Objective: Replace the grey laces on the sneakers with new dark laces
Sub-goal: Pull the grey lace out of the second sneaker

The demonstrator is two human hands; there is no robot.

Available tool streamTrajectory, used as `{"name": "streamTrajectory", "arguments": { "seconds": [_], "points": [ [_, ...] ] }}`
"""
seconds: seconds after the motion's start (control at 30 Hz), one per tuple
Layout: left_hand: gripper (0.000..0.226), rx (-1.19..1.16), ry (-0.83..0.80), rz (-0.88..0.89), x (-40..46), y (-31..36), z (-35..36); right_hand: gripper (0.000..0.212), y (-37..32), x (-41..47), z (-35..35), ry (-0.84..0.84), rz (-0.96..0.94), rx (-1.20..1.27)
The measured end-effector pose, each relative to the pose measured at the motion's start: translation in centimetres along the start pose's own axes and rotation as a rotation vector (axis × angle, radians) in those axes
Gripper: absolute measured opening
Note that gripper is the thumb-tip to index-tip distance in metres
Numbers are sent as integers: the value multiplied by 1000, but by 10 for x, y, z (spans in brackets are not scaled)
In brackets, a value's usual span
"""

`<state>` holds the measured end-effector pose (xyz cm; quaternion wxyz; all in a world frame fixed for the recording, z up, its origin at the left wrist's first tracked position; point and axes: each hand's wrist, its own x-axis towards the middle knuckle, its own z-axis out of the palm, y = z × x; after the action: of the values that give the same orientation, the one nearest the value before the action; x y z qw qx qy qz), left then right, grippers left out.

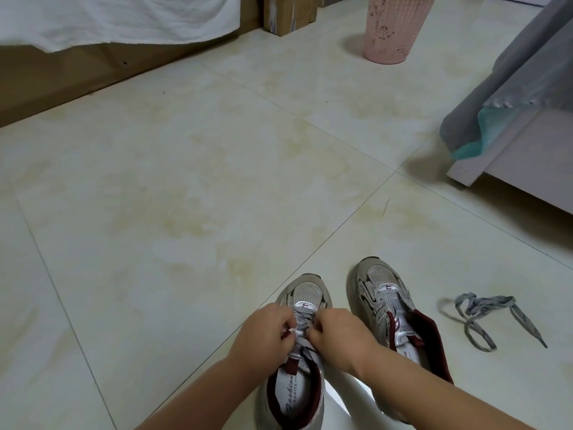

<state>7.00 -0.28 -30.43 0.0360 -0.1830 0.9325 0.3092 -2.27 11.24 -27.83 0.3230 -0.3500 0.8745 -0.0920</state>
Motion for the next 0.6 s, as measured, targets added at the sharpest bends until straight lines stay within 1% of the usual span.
{"name": "streamTrajectory", "arguments": {
  "seconds": [0.03,0.07,0.1,0.13,0.17,0.2,0.23,0.27,0.3,0.33,0.37,0.43,0.47,0.5,0.53,0.57,0.6],
  "points": [
    [10,14,-2,-2,0,0,-1,29,3,1,2,-13,9,77],
    [10,21,-6,-1,0,1,-1,30,5,1,1,-24,8,103],
    [11,27,-15,3,0,1,-2,26,7,1,-2,-12,-18,64],
    [12,33,-24,9,0,1,-2,19,6,0,-4,47,-81,-20],
    [12,40,-32,15,0,2,-3,12,7,0,-7,130,-175,-168],
    [13,46,-39,18,1,2,-3,15,8,1,-8,215,-276,-365],
    [13,51,-40,18,1,3,-3,27,5,1,-10,243,-329,-472],
    [13,55,-37,18,1,3,-3,35,2,0,-12,259,-301,-486],
    [13,60,-31,18,1,3,-3,35,3,2,-9,306,-305,-491],
    [13,62,-24,18,1,3,-2,26,4,1,-7,280,-281,-438],
    [14,64,-18,18,1,3,-2,16,3,0,-6,253,-201,-306],
    [13,70,-5,10,0,4,0,21,9,0,5,102,-37,28],
    [13,75,-3,2,0,4,0,23,12,2,8,54,15,218],
    [13,82,0,-2,1,5,1,26,13,2,9,53,32,361],
    [13,91,-3,-5,1,5,1,28,16,3,11,78,22,432],
    [13,100,-10,-7,1,5,1,27,17,4,8,69,17,445],
    [13,108,-20,-8,1,5,1,22,18,4,5,62,-25,348]
  ]
}}
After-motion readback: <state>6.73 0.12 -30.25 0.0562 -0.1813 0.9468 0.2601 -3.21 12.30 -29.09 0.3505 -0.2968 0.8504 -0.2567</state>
